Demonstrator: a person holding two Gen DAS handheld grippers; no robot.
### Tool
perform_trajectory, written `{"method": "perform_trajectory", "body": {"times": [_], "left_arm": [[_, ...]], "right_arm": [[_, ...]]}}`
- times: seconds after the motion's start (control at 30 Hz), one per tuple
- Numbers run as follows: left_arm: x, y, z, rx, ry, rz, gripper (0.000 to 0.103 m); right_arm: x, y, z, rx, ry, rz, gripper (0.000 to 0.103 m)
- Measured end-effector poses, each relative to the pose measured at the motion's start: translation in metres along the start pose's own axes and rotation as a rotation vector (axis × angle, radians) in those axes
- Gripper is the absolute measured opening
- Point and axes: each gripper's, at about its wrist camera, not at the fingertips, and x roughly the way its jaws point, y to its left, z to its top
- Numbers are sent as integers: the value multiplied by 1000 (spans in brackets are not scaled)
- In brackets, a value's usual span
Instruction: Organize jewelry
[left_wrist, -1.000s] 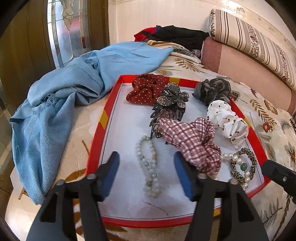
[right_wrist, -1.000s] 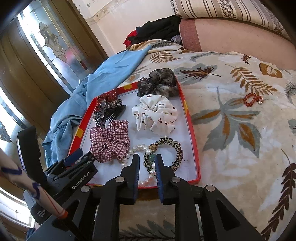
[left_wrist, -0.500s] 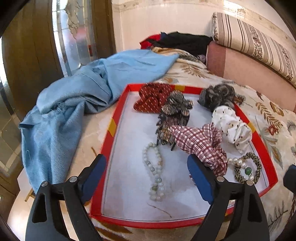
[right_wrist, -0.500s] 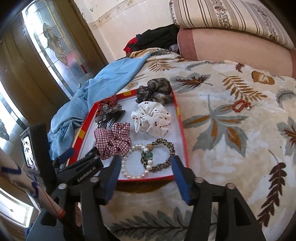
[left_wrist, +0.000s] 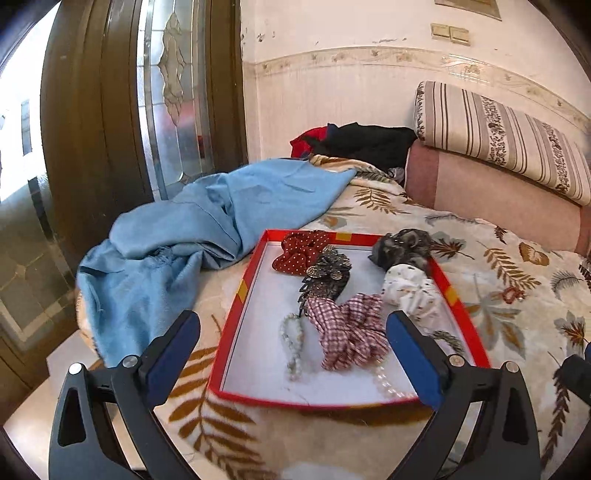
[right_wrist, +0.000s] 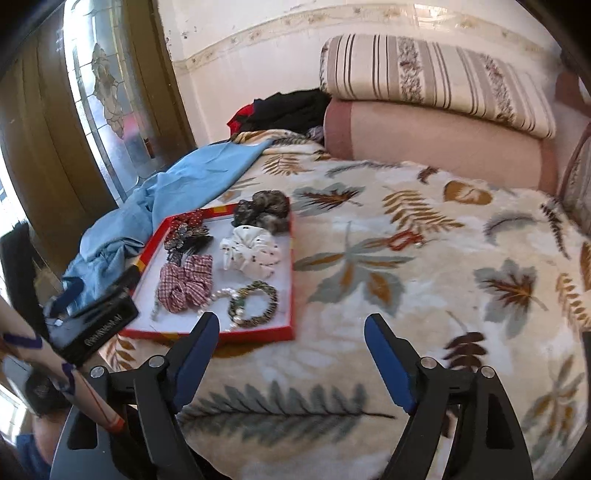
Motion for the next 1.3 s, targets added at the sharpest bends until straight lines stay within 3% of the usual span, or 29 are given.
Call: {"method": "perform_trajectory", "body": {"times": [0.17, 0.37, 0.47, 0.57, 0.73, 1.3], "left_arm": [[-47, -8, 10, 24, -30, -7, 103], [-110, -26, 23, 119, -33, 38, 103], [-136, -24, 18, 99, -81, 18, 103], [-155, -20, 11, 65, -141, 59, 103], [-153, -10, 8, 28, -85, -11, 103], [-102, -1, 2, 23, -7, 2, 103]], "right_arm": [[-40, -10, -10, -9, -61, -9, 85], [-99, -15, -15, -7, -155, -11, 86], [-126, -13, -19, -6, -197, -21, 89], [-146, -8, -25, -12, -222, -51, 89], [-156, 5, -39, -13, -226, -71, 90], [-110, 34, -34, -149, -182, -49, 90]]}}
